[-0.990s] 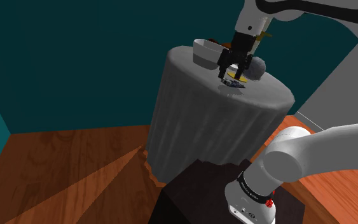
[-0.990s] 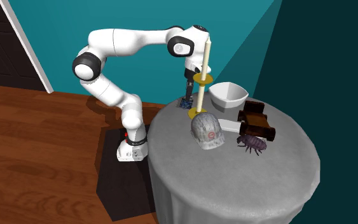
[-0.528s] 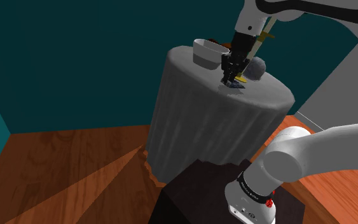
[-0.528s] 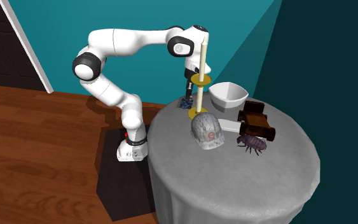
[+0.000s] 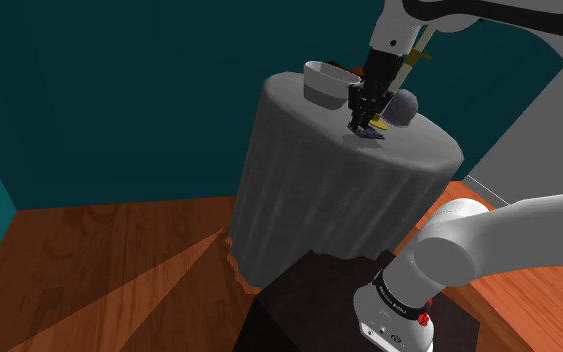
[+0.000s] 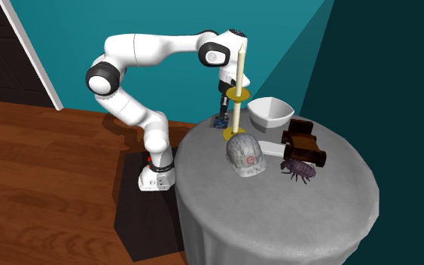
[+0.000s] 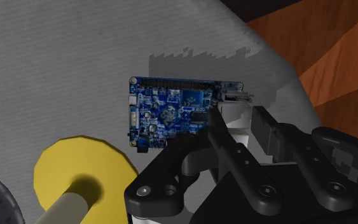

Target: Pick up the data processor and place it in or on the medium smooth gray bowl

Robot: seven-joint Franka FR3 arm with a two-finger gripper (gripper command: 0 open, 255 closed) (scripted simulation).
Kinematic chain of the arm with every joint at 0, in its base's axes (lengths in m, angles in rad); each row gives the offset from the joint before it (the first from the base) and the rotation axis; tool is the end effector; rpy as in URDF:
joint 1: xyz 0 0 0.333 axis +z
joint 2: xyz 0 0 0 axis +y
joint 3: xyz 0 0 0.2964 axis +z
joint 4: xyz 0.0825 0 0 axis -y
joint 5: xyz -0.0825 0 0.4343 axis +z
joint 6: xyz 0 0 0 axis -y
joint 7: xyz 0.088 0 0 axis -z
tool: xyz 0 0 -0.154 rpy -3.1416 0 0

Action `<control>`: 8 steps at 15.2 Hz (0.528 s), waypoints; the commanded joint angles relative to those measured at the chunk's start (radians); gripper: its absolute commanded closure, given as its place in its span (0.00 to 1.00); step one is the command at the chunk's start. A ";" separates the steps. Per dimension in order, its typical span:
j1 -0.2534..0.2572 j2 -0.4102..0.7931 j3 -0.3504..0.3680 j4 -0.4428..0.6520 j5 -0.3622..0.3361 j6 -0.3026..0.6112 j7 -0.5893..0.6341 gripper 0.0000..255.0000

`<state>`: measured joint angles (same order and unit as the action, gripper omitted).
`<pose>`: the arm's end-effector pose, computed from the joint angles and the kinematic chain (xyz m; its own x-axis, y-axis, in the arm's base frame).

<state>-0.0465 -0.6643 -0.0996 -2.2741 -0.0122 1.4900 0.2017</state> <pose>0.3841 -0.0617 0.5179 0.9408 -0.3135 -0.1291 -0.3190 -0.9475 -0.0237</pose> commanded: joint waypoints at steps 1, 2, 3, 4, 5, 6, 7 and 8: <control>0.001 0.004 0.001 0.024 0.001 -0.020 0.000 1.00; 0.001 0.007 0.001 0.040 0.001 -0.032 0.000 1.00; 0.001 0.011 0.001 0.056 0.002 -0.045 0.001 1.00; 0.002 0.014 0.002 0.072 0.002 -0.057 0.001 1.00; 0.002 0.018 0.002 0.089 0.003 -0.070 0.001 1.00; 0.003 0.022 0.002 0.105 0.003 -0.082 0.002 1.00; 0.003 0.026 0.002 0.122 0.004 -0.095 0.002 1.00; 0.003 0.030 0.003 0.139 0.004 -0.108 0.002 1.00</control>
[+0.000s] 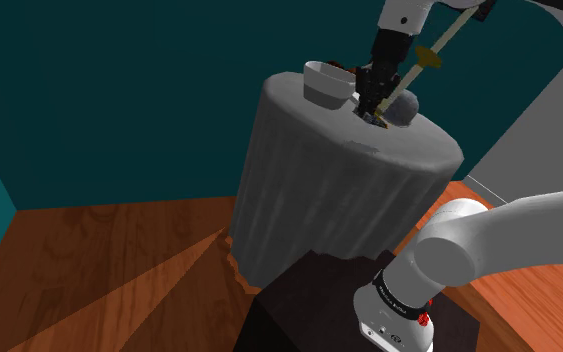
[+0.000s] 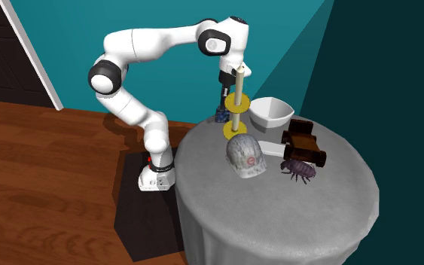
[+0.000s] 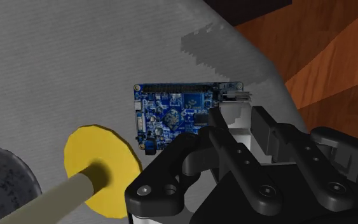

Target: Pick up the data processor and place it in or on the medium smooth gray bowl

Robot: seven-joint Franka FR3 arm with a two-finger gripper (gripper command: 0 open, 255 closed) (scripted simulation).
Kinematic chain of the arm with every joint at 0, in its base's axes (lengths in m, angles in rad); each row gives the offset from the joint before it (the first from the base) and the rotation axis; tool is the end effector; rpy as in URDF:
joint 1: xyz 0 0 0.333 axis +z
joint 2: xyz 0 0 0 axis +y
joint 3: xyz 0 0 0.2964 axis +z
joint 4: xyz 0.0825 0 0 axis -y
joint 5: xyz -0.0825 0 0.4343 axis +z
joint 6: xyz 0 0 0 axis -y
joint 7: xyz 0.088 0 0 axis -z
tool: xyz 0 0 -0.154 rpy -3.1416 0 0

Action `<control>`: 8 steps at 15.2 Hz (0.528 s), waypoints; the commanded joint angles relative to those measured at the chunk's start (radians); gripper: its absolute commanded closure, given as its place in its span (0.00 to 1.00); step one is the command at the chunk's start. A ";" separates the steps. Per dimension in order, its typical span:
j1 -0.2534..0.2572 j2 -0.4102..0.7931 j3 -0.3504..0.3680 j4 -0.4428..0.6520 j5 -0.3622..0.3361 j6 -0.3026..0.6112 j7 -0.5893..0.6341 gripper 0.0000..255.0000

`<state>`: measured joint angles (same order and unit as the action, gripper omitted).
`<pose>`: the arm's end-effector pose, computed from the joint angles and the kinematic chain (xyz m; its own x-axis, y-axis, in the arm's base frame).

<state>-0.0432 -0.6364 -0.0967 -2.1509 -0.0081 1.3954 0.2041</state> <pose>0.3842 -0.0614 0.5625 0.9410 -0.3130 -0.1284 -0.3184 -0.9477 -0.0238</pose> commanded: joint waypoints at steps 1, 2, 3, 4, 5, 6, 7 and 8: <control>0.000 0.007 0.000 0.033 0.000 -0.025 0.000 1.00; 0.001 0.012 0.000 0.050 0.001 -0.038 0.000 1.00; 0.001 0.017 0.000 0.068 0.002 -0.051 0.000 1.00; 0.002 0.022 0.001 0.085 0.002 -0.063 0.001 1.00; 0.002 0.027 0.001 0.103 0.003 -0.076 0.001 1.00; 0.002 0.033 0.001 0.121 0.003 -0.088 0.001 1.00; 0.003 0.038 0.001 0.140 0.004 -0.101 0.001 1.00; 0.003 0.044 0.001 0.158 0.004 -0.114 0.001 1.00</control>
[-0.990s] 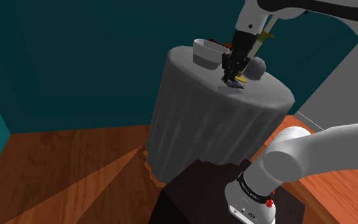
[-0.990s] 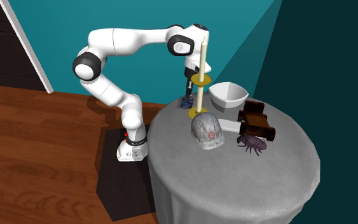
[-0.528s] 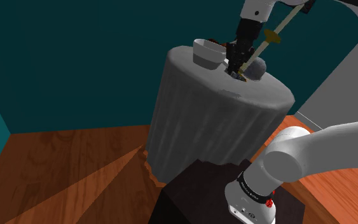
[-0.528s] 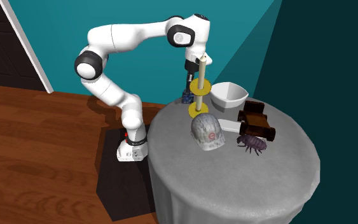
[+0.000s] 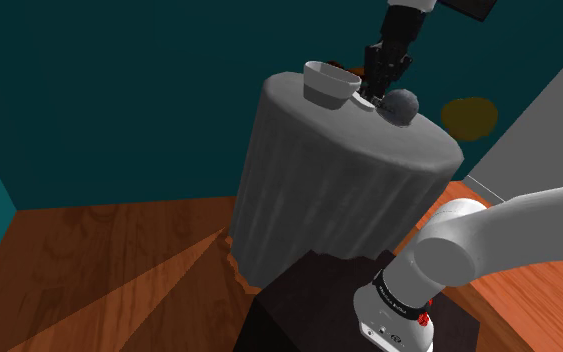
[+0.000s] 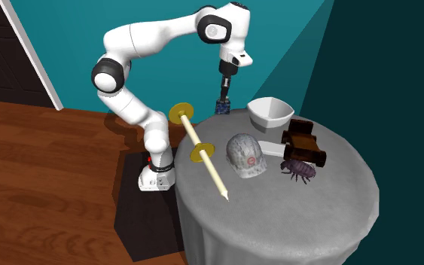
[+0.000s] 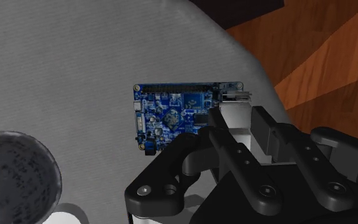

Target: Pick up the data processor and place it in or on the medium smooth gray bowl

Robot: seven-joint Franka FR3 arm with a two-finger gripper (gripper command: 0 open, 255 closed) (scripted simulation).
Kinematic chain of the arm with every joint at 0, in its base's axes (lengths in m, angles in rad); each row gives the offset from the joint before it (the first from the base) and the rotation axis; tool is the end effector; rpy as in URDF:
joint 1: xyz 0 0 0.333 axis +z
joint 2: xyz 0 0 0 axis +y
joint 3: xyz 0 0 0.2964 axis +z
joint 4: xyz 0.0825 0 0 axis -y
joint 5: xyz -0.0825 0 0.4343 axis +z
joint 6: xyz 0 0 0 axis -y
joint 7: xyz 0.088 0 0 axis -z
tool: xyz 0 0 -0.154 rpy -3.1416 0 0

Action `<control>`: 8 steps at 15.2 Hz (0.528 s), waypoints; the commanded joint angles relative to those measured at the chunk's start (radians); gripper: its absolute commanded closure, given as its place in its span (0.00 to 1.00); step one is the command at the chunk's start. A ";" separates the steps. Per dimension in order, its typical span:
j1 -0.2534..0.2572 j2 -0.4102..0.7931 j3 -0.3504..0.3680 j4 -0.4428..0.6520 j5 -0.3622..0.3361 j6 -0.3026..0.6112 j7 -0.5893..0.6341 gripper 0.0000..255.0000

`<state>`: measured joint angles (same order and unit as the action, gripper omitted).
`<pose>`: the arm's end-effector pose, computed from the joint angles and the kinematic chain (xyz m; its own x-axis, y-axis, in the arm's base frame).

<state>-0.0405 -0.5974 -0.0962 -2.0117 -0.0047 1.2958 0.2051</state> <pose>0.3827 -0.0621 0.6090 0.9410 -0.3133 -0.1278 -0.3187 -0.9475 -0.0239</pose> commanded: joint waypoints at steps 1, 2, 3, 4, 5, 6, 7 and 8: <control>0.001 0.012 0.000 0.038 0.001 -0.027 0.001 1.00; 0.001 0.018 0.000 0.057 0.002 -0.040 0.001 1.00; 0.002 0.024 0.000 0.076 0.002 -0.052 0.001 1.00; 0.002 0.031 0.000 0.096 0.003 -0.065 0.001 1.00; 0.003 0.038 0.000 0.116 0.003 -0.078 0.001 1.00; 0.003 0.045 0.000 0.136 0.004 -0.091 0.001 1.00; 0.003 0.052 0.000 0.156 0.005 -0.104 0.001 1.00; 0.004 0.060 0.000 0.177 0.005 -0.117 0.001 1.00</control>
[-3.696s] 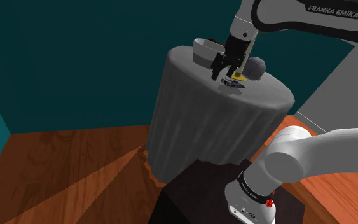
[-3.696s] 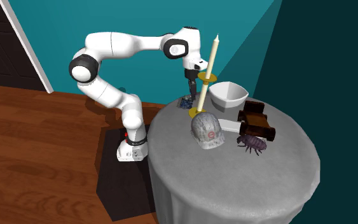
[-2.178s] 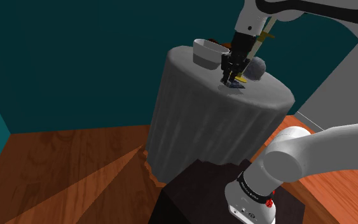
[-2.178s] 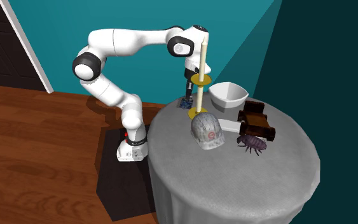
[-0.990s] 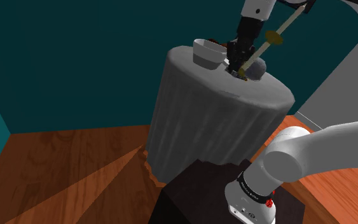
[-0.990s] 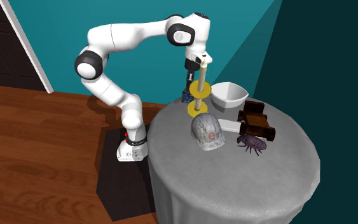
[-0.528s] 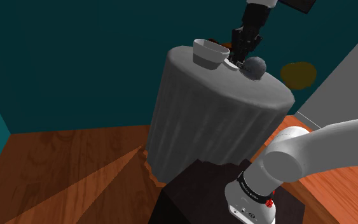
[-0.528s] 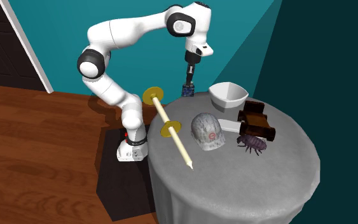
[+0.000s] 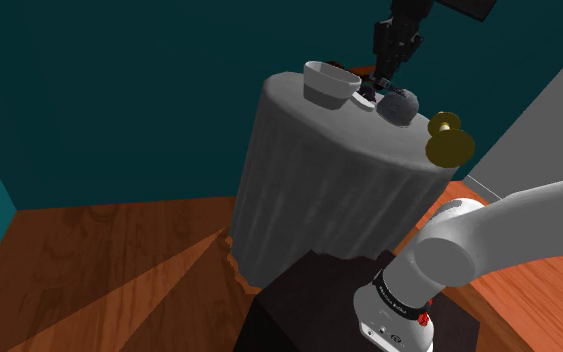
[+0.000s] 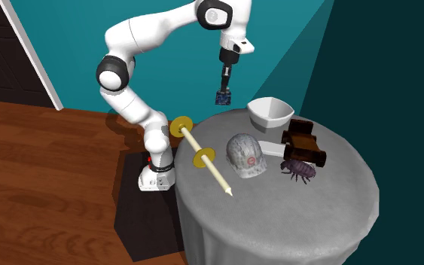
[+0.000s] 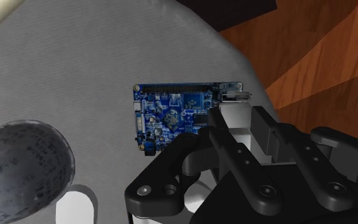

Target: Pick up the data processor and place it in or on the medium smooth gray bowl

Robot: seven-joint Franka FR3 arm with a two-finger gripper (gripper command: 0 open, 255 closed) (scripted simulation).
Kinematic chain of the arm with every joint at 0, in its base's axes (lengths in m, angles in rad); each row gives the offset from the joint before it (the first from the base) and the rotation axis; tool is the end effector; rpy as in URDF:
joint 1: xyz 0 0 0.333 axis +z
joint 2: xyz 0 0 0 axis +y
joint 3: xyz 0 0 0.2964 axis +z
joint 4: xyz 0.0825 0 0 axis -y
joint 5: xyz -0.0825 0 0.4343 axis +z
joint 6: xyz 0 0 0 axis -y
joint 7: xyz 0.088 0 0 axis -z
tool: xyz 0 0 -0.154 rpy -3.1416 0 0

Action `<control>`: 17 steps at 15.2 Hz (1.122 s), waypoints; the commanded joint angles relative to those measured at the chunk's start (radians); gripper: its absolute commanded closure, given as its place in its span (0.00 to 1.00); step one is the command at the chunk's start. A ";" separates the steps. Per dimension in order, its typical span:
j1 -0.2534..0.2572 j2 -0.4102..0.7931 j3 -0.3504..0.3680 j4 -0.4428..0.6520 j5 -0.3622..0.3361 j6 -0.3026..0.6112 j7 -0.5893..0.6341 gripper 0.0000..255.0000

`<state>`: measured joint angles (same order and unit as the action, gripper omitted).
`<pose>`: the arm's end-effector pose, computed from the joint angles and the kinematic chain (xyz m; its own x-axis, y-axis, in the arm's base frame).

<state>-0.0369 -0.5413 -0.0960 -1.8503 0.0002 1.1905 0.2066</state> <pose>0.3813 -0.0618 0.6571 0.9411 -0.3132 -0.1277 -0.3186 -0.9476 -0.0239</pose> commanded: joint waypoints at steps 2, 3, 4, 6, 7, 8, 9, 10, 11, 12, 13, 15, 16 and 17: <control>0.001 0.020 -0.001 0.058 0.001 -0.039 0.000 1.00; 0.001 0.028 -0.001 0.079 0.002 -0.052 0.000 1.00; 0.002 0.036 -0.001 0.101 0.003 -0.065 0.000 1.00; 0.003 0.054 -0.002 0.147 0.004 -0.093 0.000 1.00; 0.003 0.057 -0.002 0.155 0.004 -0.098 0.000 1.00; 0.003 0.096 -0.009 0.191 0.004 -0.095 -0.008 1.00; 0.003 0.135 -0.016 0.228 0.004 -0.093 -0.016 1.00; 0.003 0.175 -0.023 0.267 0.004 -0.093 -0.024 1.00; 0.003 0.216 -0.030 0.309 0.006 -0.094 -0.032 1.00; 0.002 0.258 -0.037 0.353 0.008 -0.097 -0.041 1.00; 0.001 0.301 -0.044 0.400 0.011 -0.101 -0.049 1.00; -0.003 0.391 -0.059 0.503 0.019 -0.116 -0.067 1.00; -0.007 0.439 -0.066 0.562 0.025 -0.127 -0.077 1.00; -0.011 0.490 -0.074 0.625 0.033 -0.141 -0.086 1.00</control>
<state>-0.0438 -0.1070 -0.1610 -1.2912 0.0259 1.0600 0.1317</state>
